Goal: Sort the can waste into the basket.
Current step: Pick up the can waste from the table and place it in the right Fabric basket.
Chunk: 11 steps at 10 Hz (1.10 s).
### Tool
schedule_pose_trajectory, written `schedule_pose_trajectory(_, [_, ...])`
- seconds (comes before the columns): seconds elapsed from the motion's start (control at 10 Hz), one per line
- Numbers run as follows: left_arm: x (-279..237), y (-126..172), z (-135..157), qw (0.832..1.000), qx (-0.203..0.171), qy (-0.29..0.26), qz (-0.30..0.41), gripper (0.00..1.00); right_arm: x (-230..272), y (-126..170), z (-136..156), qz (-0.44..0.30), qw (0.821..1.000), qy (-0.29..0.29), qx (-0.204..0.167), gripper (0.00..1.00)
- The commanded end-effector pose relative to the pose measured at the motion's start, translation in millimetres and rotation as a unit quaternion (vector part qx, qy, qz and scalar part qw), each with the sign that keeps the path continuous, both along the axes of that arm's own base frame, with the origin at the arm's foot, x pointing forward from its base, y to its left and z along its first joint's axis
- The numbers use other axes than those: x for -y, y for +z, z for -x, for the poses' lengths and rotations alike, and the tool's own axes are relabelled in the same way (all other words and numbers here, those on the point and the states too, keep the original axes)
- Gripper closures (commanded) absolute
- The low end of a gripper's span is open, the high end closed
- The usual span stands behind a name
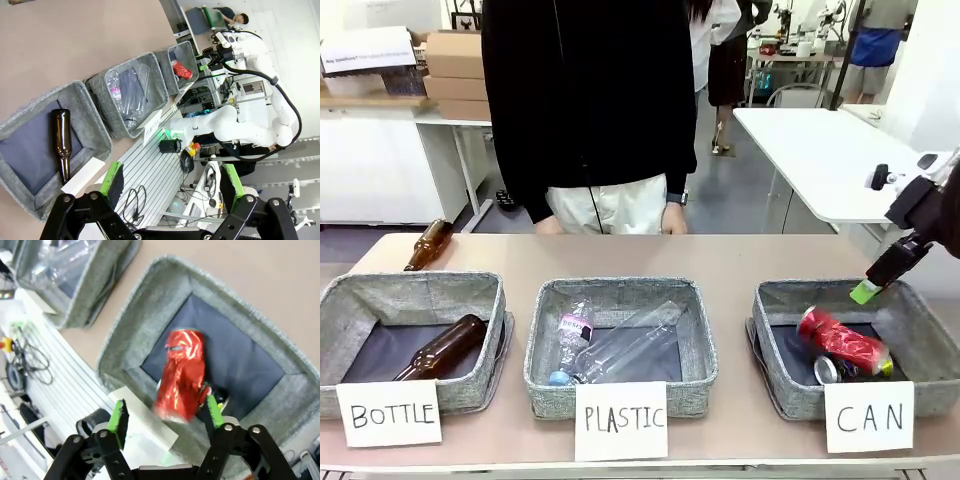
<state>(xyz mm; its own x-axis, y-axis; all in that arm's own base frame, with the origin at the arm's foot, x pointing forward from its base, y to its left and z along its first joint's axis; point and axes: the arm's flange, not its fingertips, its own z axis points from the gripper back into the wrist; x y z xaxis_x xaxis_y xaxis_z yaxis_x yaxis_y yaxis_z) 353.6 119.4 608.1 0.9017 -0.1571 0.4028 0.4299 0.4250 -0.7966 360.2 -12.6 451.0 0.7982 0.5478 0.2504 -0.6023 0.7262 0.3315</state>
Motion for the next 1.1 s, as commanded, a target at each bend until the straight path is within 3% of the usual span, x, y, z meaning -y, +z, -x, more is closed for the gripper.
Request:
schedule_pose_trajectory(0.0, [-1, 0, 4, 1.0, 0.004, -0.007, -0.001, 0.0, 1, -10, 5, -0.033, 0.999, -0.002, 0.025, 0.0])
schedule_pose_trajectory(0.4, [-1, 0, 4, 1.0, 0.004, -0.007, -0.001, 0.0, 0, -9, 4, -0.065, 0.997, -0.013, 0.026, 0.0])
schedule_pose_trajectory(0.5, [-1, 0, 4, 1.0, 0.004, -0.007, -0.001, 0.0, 0, 0, 3, -0.164, 0.986, -0.007, 0.026, 0.0])
schedule_pose_trajectory(0.6, [-1, 0, 4, 1.0, 0.004, -0.007, -0.001, 0.0, 0, 23, -3, -0.377, 0.914, -0.14, 0.045, 0.0])
schedule_pose_trajectory(0.7, [-1, 0, 4, 1.0, 0.004, -0.007, -0.001, 0.0, 12, 38, 2, -0.529, 0.843, -0.098, -0.026, 0.0])
schedule_pose_trajectory(0.8, [-1, 0, 4, 1.0, 0.004, -0.007, -0.001, 0.0, 24, 45, 4, -0.616, 0.78, -0.097, -0.053, 0.0])
schedule_pose_trajectory(0.9, [-1, 0, 4, 1.0, 0.004, -0.007, -0.001, 0.0, 39, 46, 3, -0.667, 0.735, -0.09, -0.081, 0.0])
schedule_pose_trajectory(1.0, [-1, 0, 4, 1.0, 0.004, -0.007, -0.001, 0.0, 52, 43, 2, -0.703, 0.702, -0.089, -0.071, 0.0])
